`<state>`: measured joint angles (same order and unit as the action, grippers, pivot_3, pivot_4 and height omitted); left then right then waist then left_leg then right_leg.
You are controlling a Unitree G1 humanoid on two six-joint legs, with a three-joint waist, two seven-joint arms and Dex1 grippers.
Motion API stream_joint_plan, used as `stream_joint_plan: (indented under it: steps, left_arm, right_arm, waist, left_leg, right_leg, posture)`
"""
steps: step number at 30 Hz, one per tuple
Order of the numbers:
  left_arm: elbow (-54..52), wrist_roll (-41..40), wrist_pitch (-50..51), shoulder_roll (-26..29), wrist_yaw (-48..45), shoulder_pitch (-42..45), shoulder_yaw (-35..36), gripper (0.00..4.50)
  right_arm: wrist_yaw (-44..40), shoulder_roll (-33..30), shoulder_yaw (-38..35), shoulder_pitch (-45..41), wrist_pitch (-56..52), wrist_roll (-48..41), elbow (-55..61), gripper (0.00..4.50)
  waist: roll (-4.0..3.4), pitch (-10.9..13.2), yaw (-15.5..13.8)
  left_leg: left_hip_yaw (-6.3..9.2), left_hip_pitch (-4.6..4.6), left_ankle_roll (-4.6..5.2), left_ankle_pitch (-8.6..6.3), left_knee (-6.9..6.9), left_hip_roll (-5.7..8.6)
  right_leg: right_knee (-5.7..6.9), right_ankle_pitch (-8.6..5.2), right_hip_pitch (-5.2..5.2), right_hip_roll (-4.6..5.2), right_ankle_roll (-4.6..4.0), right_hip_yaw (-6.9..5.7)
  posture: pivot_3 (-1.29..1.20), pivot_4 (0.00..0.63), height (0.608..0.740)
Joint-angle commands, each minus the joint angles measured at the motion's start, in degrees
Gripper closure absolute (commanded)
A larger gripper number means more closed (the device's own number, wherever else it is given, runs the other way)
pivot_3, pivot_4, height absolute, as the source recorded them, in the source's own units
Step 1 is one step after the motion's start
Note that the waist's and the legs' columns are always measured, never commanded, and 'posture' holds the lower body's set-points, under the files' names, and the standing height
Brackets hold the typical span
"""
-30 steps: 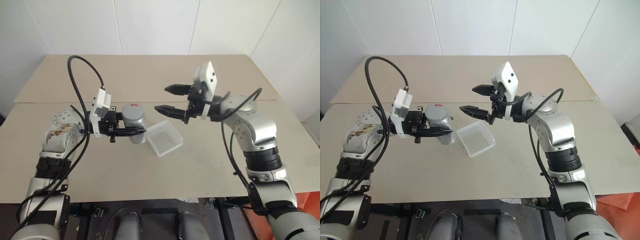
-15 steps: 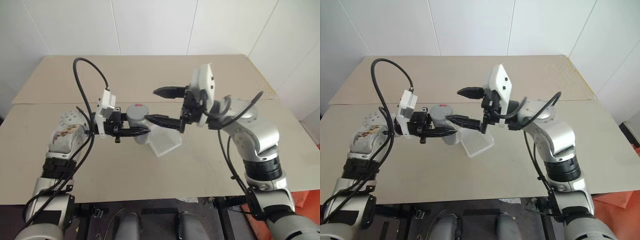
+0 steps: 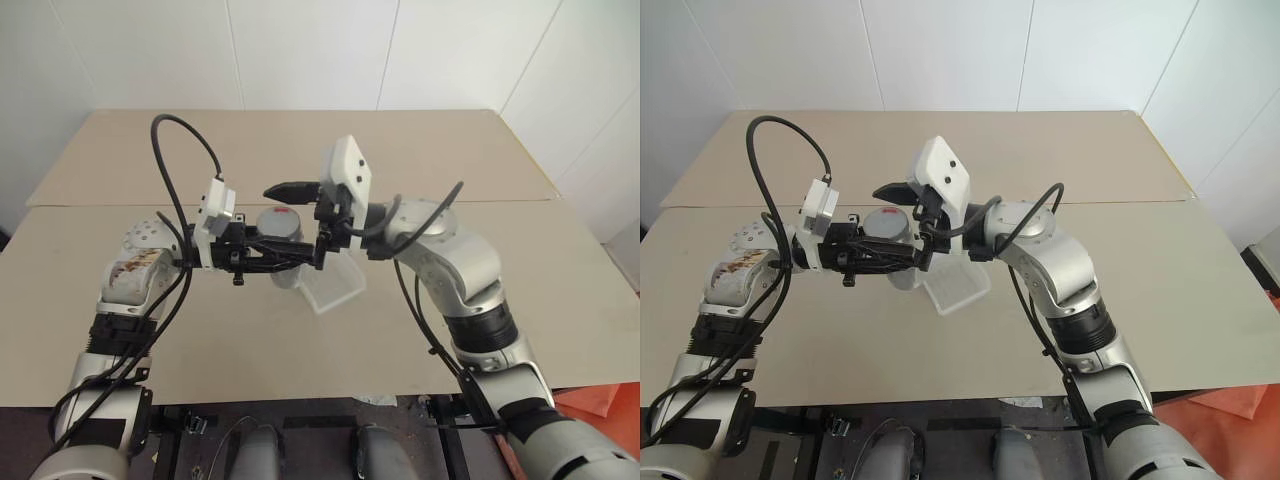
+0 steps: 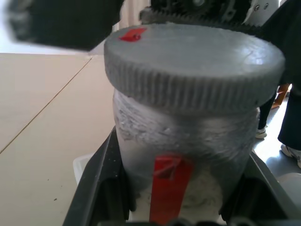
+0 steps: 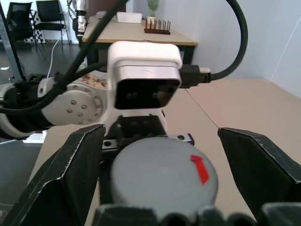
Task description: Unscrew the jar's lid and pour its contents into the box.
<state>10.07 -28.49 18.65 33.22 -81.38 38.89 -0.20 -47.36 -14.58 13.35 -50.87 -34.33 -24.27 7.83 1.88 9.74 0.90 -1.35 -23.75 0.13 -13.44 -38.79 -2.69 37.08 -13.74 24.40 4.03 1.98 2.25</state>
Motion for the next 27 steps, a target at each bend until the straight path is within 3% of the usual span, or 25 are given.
stream_joint_plan:
  steps: [1, 11, 27]
  left_arm:
    - [-1.3, -0.6, -0.8, 0.5, -0.2, 1.0, 0.6, 2.59]
    - [-3.2, -1.4, -0.2, 2.2, -0.9, -0.7, 1.2, 2.59]
    - [-3.2, -1.9, 0.0, 3.0, -1.0, -0.8, 1.1, 2.59]
  right_arm:
    - [-0.7, 0.7, -0.5, -1.9, 2.5, 0.5, -0.8, 0.04]
    - [-3.2, -1.2, -2.2, -1.9, 3.7, 1.1, -3.6, 0.04]
    - [-3.9, -8.0, -5.4, 3.4, 2.1, -1.5, 2.1, 0.04]
  waist:
    - [0.0, 0.0, 0.0]
    - [0.0, 0.0, 0.0]
    - [0.0, 0.0, 0.0]
  left_leg:
    - [0.0, 0.0, 0.0, 0.0, 0.0, 0.0]
    - [0.0, 0.0, 0.0, 0.0, 0.0, 0.0]
    - [0.0, 0.0, 0.0, 0.0, 0.0, 0.01]
  right_leg:
    - [0.0, 0.0, 0.0, 0.0, 0.0, 0.0]
    - [0.01, 0.0, 0.0, 0.0, 0.0, 0.0]
    - [-0.01, 0.0, 0.0, 0.01, 0.0, 0.0]
  posture:
    - [0.0, 0.15, 0.74]
    - [0.0, 0.15, 0.74]
    - [0.0, 0.15, 0.74]
